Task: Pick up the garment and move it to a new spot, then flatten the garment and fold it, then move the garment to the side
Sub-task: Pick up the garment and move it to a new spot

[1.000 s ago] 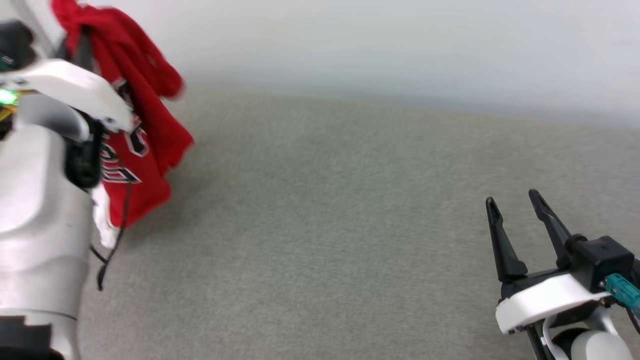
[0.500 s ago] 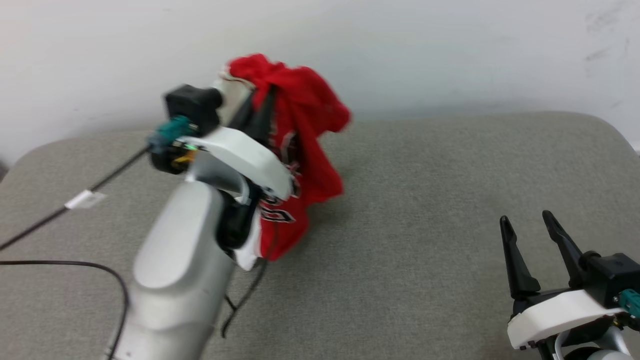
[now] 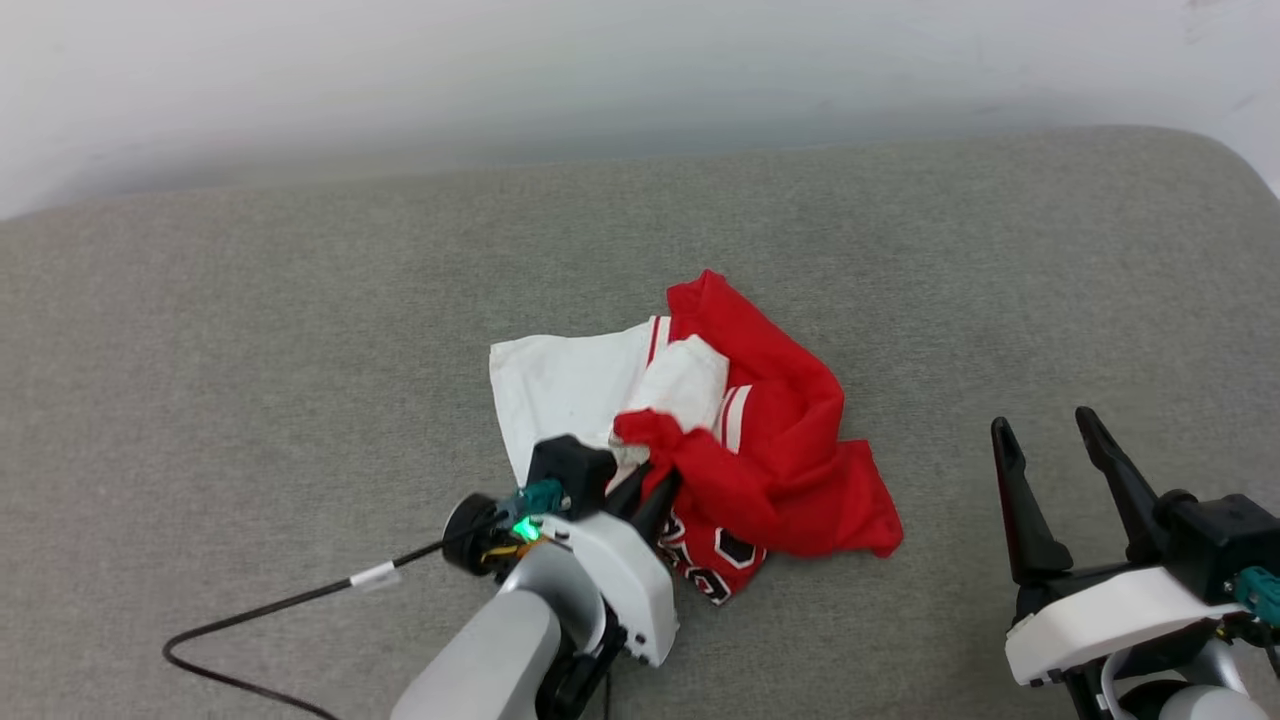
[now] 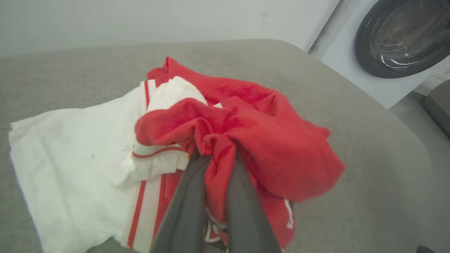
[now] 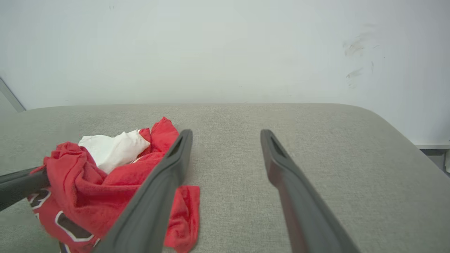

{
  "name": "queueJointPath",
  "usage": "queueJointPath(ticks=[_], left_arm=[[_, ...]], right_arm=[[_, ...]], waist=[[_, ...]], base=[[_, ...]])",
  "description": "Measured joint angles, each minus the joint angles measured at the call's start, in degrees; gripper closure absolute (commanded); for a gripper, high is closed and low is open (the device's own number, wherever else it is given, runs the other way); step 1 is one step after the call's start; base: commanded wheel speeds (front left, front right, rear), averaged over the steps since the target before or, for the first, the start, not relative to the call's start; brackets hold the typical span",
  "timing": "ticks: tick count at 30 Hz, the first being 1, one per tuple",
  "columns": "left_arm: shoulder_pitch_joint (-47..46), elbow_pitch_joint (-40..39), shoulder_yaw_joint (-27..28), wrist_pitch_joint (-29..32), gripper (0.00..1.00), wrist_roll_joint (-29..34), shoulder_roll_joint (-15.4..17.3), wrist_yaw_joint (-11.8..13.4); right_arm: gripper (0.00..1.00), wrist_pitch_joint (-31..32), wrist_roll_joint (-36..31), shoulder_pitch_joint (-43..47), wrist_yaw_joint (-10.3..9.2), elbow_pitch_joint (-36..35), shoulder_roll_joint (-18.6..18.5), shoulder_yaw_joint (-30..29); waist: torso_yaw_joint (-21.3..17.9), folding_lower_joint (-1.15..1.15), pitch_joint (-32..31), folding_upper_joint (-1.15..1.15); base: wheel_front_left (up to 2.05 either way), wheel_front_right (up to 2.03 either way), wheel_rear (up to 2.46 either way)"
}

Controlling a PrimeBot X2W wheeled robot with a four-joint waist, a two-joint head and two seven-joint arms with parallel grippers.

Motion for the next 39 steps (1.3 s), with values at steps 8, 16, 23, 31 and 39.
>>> queueJointPath(ticks=[8, 16, 23, 31, 39], left_arm=[[1.54, 2.82, -2.43, -3.78, 0.0, 0.16, 0.11, -1.46], [2.16, -3.22, 1.62, -8.46, 0.0, -0.11, 1.51, 1.76], [6.56, -9.37, 7.62, -9.51, 0.0, 0.35, 5.31, 7.46], [13.06, -12.81, 12.33, -9.6, 0.0, 0.44, 10.23, 12.21], [16.69, -15.73, 12.45, -8.47, 0.0, 0.24, 11.52, 13.7]], right_arm=[[0.0, -0.65, 0.21, -0.76, 0.0, 1.79, 0.01, 0.27], [0.0, 0.15, -0.64, 0.37, 0.0, 2.01, 0.02, 0.34], [0.0, 0.91, -0.79, 2.4, 0.0, 1.42, 0.02, -0.67], [0.0, 1.88, -0.8, 4.93, 0.0, 0.87, 0.02, -1.11], [0.0, 2.74, -0.81, 5.72, 0.0, 0.29, 0.02, -0.98]], waist=[[2.31, 0.0, -1.13, 0.0], [4.15, 0.0, -5.4, 0.0], [5.6, -0.01, -8.29, 0.0], [6.42, 0.0, -9.91, 0.0], [6.81, -0.01, -10.38, 0.0]], base=[[0.0, 0.0, 0.0], [0.0, 0.0, 0.0], [0.0, 0.0, 0.0], [0.0, 0.0, 0.0], [0.0, 0.0, 0.0]])
